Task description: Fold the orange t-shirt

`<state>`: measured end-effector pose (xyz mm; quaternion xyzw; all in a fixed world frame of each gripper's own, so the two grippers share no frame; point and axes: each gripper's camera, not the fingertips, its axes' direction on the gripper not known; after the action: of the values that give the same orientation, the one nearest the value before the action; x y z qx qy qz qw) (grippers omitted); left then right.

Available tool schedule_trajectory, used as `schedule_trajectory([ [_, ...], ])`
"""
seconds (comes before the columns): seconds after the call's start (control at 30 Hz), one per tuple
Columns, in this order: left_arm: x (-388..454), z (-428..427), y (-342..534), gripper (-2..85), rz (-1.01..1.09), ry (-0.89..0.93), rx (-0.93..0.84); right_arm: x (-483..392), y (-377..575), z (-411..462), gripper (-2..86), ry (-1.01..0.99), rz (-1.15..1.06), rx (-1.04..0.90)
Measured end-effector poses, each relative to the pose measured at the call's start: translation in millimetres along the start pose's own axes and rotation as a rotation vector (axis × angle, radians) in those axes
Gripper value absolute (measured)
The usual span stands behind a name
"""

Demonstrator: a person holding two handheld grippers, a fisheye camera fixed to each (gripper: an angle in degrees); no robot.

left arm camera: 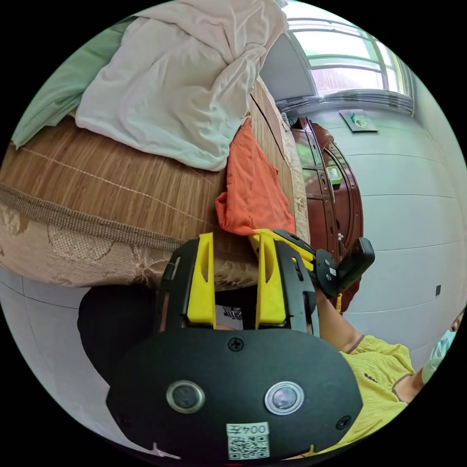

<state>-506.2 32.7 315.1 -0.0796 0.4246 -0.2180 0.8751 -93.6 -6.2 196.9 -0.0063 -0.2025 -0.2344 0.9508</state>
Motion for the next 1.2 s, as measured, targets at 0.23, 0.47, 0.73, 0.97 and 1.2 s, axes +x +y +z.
schedule_trajectory([
  [0.23, -12.5, 14.5, -12.3, 5.2, -0.082, 0.070, 0.111, 39.8, 49.3, -18.2, 3.4, -0.060, 0.104, 0.059],
  [0.47, 0.5, 10.6, -28.5, 2.7, -0.060, 0.068, 0.064, 117.6, 204.6, -93.0, 11.3, -0.253, 0.407, 0.239],
  [0.73, 6.7, 17.3, -39.2, 2.6, -0.056, 0.059, 0.017, 260.3, 571.9, -185.4, 13.6, -0.249, 1.259, 0.529],
  [0.97, 11.3, 27.1, -40.5, 2.6, -0.080, 0.048, 0.016, 314.3, 686.9, -162.8, 16.9, -0.450, 1.426, 0.638],
  [1.2, 21.9, 38.2, -41.5, 2.7, -0.085, 0.032, 0.012, 357.9, 687.9, -144.9, 18.3, -0.492, 1.373, 0.565],
])
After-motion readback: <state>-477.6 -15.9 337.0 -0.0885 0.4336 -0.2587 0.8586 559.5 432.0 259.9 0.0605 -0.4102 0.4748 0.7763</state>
